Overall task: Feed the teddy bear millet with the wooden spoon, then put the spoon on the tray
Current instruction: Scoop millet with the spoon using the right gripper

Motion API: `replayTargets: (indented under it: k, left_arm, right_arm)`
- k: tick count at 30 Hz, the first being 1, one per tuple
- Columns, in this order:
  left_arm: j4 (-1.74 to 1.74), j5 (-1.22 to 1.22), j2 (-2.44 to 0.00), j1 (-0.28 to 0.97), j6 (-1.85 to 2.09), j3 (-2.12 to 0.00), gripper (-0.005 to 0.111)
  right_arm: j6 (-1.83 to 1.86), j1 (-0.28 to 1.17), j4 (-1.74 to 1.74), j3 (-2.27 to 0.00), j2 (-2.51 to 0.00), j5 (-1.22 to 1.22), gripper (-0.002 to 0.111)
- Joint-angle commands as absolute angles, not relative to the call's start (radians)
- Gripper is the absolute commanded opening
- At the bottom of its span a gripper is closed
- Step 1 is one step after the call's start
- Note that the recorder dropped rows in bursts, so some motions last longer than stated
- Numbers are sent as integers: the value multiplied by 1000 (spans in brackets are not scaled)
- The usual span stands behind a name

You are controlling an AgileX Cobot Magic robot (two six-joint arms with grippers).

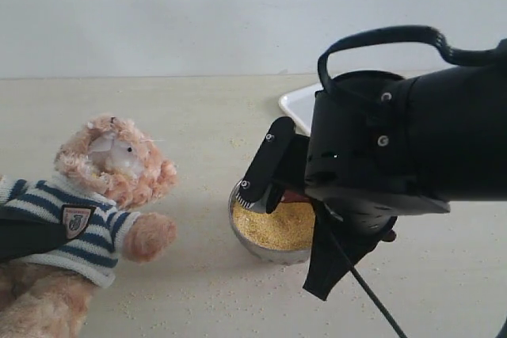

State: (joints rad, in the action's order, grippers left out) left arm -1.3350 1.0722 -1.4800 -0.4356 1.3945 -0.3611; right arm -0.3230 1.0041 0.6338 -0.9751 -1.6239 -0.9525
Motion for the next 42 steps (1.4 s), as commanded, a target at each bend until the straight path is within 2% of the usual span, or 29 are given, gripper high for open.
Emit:
replayTargets:
  k: [1,15,24,30,35,42]
  left_arm:
    - [-1353,1095,-1479,-438,1399,-362,5]
    - [-1353,1095,-1479,-438,1399,-362,5]
    - [-1353,1095,-1479,-438,1399,-362,5]
    - [-1353,1095,-1479,-438,1399,-362,5]
    - [-1353,1095,-1479,-438,1399,-362,5]
    - [-1353,1095,-1479,-438,1399,-362,5]
  right_arm:
    - [-294,960,514,-980,-1609,-904,0]
    - [-114,833,104,-978,-1515,-835,0]
    - [-47,767,-43,-978,-1463,-931,0]
    - [-58,701,-85,-978,-1423,-890,0]
    - [42,695,-254,-961,-1394,-883,0]
    - [34,681,-247,-907,-1382,-874,0]
